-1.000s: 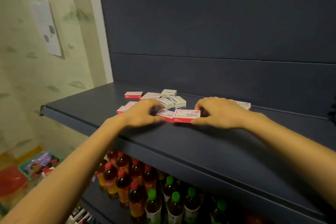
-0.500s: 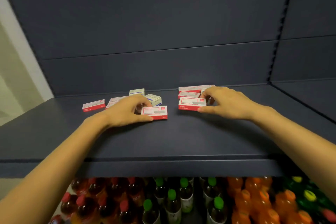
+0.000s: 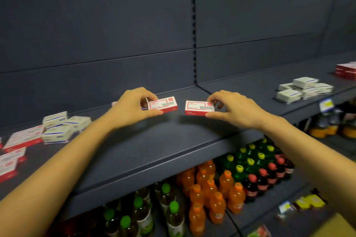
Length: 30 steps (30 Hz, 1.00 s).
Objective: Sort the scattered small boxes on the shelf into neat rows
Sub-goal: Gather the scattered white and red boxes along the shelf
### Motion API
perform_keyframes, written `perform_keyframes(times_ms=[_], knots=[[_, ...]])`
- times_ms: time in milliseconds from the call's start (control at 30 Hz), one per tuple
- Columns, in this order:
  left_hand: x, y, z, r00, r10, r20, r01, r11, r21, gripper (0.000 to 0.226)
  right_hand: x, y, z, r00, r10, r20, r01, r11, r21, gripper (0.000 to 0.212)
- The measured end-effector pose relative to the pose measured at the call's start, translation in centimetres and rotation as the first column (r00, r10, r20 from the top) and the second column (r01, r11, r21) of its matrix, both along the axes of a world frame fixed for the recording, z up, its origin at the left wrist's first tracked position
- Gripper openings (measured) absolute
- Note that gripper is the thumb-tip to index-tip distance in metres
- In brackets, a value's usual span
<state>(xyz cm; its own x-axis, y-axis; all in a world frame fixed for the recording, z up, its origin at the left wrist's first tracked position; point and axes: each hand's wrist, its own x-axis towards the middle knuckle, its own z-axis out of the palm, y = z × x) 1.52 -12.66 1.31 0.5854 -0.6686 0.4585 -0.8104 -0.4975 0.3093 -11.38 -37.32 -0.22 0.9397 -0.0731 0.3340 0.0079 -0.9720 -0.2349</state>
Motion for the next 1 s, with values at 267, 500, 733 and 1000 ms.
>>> perform_keyframes(times_ms=[267, 500, 733, 1000], knots=[[-5.1, -13.4, 0.3, 0.988, -0.152, -0.036, 0.152, 0.988, -0.007, 0.034, -8.0, -11.0, 0.0, 0.988, -0.152, -0.009, 0.152, 0.988, 0.003, 0.037], [-10.8, -25.5, 0.2, 0.970, -0.239, -0.044, 0.237, 0.971, -0.033, 0.034, -14.8, -21.8, 0.2, 0.965, -0.261, -0.028, 0.261, 0.965, -0.022, 0.039], [-14.4, -35.8, -0.2, 0.962, -0.272, -0.010, 0.271, 0.962, -0.029, 0.042, -19.9, -30.8, 0.8, 0.945, -0.324, -0.036, 0.323, 0.946, -0.037, 0.041], [-16.0, -46.4, 0.4, 0.942, -0.336, 0.014, 0.336, 0.942, 0.006, 0.042, -22.6, -39.9, 0.4, 0.919, -0.394, 0.007, 0.395, 0.918, -0.027, 0.036]])
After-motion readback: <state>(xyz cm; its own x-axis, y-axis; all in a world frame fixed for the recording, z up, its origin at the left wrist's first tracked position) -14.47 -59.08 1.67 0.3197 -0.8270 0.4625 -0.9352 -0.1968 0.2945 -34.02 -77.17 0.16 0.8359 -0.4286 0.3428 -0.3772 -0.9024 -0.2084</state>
